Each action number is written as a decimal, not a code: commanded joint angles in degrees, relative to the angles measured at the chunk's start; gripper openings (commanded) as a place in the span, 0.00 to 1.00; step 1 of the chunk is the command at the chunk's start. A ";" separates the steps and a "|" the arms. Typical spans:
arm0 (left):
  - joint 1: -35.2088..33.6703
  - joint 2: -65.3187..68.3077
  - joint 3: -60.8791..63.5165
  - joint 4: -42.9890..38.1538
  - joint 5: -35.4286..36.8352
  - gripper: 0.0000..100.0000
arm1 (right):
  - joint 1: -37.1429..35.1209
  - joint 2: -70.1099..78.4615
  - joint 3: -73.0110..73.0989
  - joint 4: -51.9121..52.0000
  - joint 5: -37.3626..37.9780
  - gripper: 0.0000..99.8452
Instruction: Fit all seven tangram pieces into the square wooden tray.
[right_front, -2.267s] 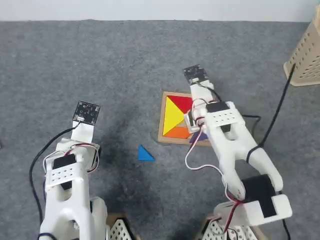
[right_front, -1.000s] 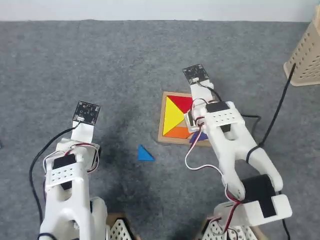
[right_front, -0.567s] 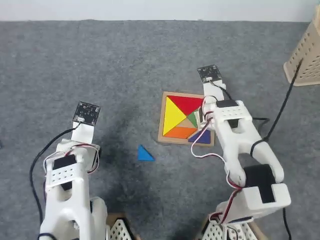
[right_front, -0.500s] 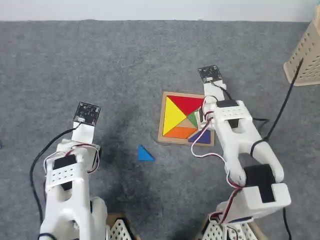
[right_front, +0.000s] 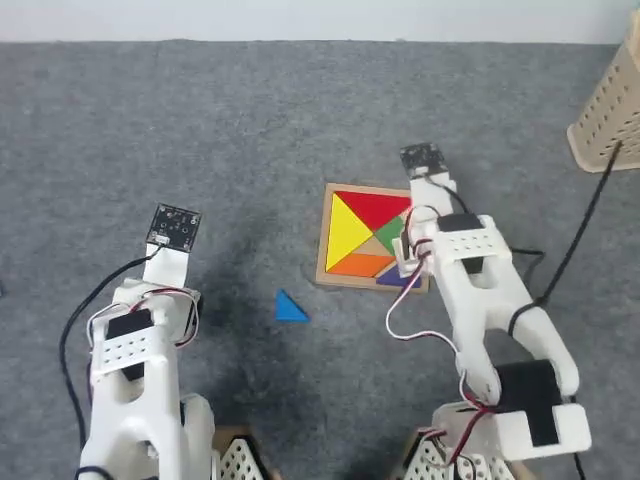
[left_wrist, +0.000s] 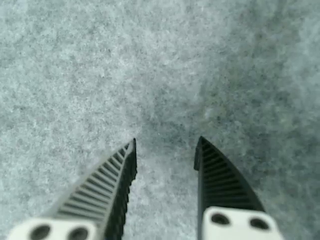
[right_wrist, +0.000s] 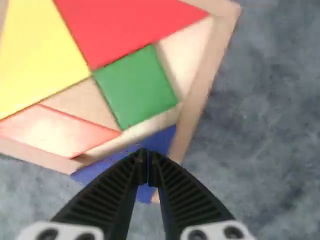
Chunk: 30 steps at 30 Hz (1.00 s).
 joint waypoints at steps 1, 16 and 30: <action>0.44 -1.85 -0.22 -1.14 1.14 0.17 | -1.27 0.84 -1.67 0.48 1.41 0.01; 0.44 -1.85 -0.13 -1.14 1.14 0.17 | -0.75 9.71 -8.00 0.31 1.67 0.01; 0.44 -1.85 -0.13 -1.14 1.14 0.17 | 3.03 -4.97 -5.71 1.19 1.14 0.01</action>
